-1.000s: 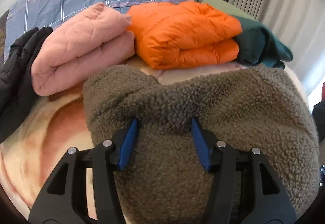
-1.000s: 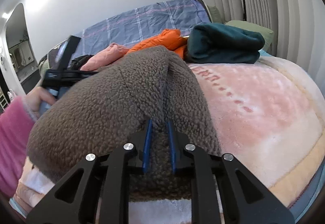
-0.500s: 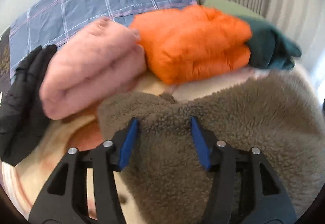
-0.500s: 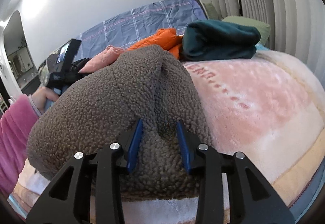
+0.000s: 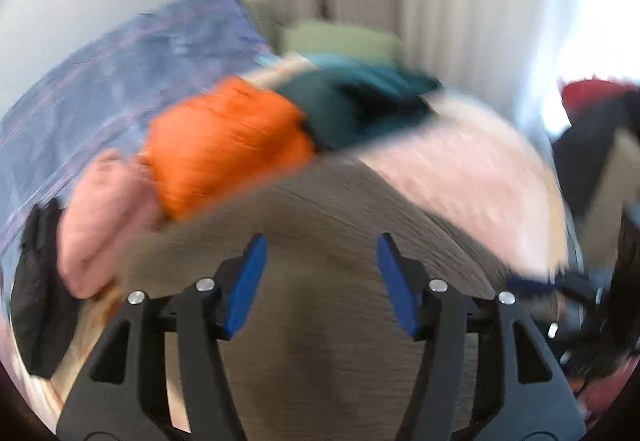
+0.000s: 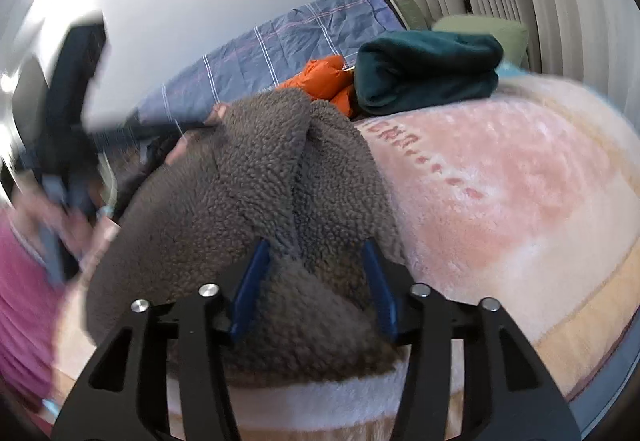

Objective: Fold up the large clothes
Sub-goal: 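Grasp the bundle end with the right gripper while the left gripper presses the fleece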

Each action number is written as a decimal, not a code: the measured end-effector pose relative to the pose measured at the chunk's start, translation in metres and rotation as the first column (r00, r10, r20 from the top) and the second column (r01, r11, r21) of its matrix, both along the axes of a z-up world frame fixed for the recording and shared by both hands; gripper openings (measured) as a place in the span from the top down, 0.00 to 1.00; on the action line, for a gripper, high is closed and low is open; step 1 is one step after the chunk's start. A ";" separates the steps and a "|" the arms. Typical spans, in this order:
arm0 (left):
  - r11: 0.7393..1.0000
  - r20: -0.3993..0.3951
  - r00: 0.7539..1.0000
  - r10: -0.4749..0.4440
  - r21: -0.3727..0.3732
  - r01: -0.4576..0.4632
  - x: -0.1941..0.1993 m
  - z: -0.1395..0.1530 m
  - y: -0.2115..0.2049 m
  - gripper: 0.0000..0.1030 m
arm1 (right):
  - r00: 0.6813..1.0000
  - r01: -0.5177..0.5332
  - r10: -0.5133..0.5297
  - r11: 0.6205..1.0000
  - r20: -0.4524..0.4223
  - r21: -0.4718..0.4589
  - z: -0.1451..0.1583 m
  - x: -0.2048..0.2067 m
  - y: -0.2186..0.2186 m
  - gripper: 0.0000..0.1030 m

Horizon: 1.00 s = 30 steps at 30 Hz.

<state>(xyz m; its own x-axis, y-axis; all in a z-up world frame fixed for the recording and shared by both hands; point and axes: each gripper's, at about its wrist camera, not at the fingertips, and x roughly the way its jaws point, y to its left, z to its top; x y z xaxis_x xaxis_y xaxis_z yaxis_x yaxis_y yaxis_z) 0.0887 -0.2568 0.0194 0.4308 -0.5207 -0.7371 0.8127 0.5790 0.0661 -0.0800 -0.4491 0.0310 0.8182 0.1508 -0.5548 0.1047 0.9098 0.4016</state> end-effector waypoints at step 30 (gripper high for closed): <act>0.998 0.138 0.990 -0.007 0.063 -0.001 -0.030 -0.033 -0.004 0.41 | 0.988 -0.029 0.114 0.796 -0.102 0.605 -0.053 0.008 -0.065 0.19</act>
<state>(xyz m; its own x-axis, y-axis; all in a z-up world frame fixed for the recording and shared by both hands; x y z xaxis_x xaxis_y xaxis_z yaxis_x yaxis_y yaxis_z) 0.0583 -0.2606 -0.0135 0.5292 -0.4766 -0.7020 0.7949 0.5678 0.2138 -0.0725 -0.5140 -0.0218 0.7208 0.5430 -0.4308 0.1375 0.4971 0.8567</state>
